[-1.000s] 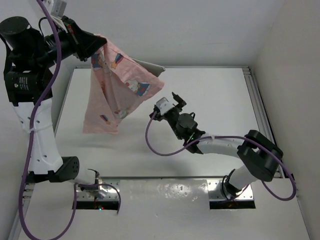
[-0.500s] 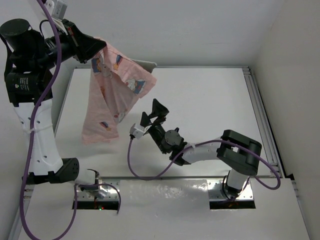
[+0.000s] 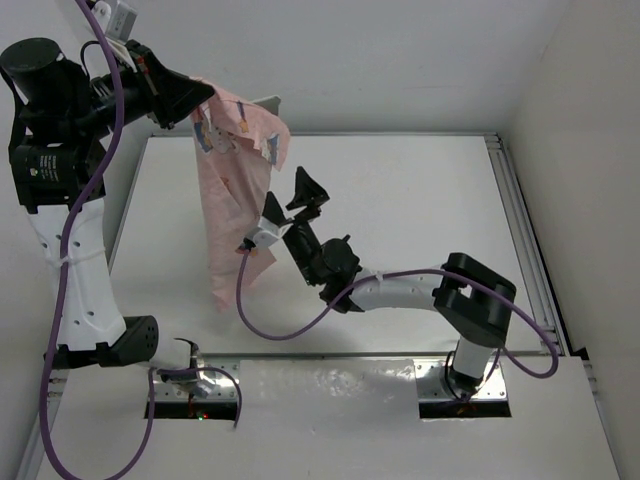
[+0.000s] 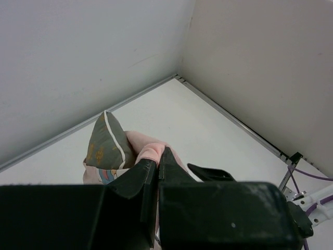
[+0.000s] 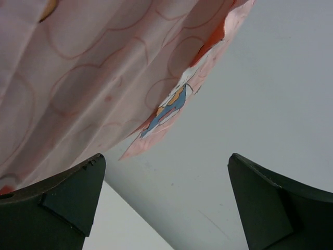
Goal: Put the pillow into the pillowcase
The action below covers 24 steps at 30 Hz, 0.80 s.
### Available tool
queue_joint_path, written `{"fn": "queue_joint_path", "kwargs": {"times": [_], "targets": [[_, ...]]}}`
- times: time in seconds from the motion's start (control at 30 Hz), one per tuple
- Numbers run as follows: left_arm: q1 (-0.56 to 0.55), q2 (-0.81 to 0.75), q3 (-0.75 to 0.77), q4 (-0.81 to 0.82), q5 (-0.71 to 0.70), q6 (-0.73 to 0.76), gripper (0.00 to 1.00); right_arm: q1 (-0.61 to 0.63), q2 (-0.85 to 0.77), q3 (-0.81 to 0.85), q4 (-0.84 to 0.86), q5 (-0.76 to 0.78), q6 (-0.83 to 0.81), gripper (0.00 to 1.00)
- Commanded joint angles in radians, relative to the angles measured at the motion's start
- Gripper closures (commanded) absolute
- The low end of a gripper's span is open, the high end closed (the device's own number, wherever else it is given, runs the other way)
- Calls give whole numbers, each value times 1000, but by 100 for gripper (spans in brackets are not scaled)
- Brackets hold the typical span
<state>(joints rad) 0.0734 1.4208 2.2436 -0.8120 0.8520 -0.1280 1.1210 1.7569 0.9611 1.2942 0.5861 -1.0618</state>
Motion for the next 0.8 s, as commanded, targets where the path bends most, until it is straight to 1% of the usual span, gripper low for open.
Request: {"fn": "queue_joint_path", "kwargs": {"times": [0.0,0.13,0.17,0.2,0.23,0.27,0.3,0.33,0.37,0.4,0.43,0.47,0.5,0.67,0.77], "targets": [[-1,-59,21,145,27,-4,100,-33,30,94,-61,-22,101,1],[-3,-66,11,163,35,-13,100,-79,13,143,-212,-98,244,1],[-1,-66,11,165,36,-15,100,-98,6,154,-281,-117,325,2],[-1,-68,11,168,36,-16,100,-110,-2,156,-309,-140,367,2],[-1,-66,8,169,36,-18,100,-131,-28,154,-376,-200,406,3],[-3,-66,7,172,35,-18,100,-144,-43,160,-421,-239,498,5],[-1,-66,5,172,36,-19,100,-157,-57,165,-461,-282,550,6],[0,-66,1,171,36,-21,100,-190,-91,169,-557,-336,598,7],[0,-66,-1,169,36,-19,100,-208,-105,183,-602,-465,687,7],[3,-66,-4,169,36,-15,100,-223,-117,192,-645,-538,726,8],[5,-68,-6,166,35,-12,100,-249,-125,203,-723,-581,776,9],[8,-69,-7,163,30,-4,100,-254,-135,223,-745,-691,796,10],[11,-68,-7,154,30,4,100,-271,-139,228,-756,-727,827,10],[22,-68,-13,146,22,14,100,-312,-122,231,-665,-807,962,15],[23,-71,-22,143,19,19,100,-337,-111,238,-630,-854,1042,16]]}}
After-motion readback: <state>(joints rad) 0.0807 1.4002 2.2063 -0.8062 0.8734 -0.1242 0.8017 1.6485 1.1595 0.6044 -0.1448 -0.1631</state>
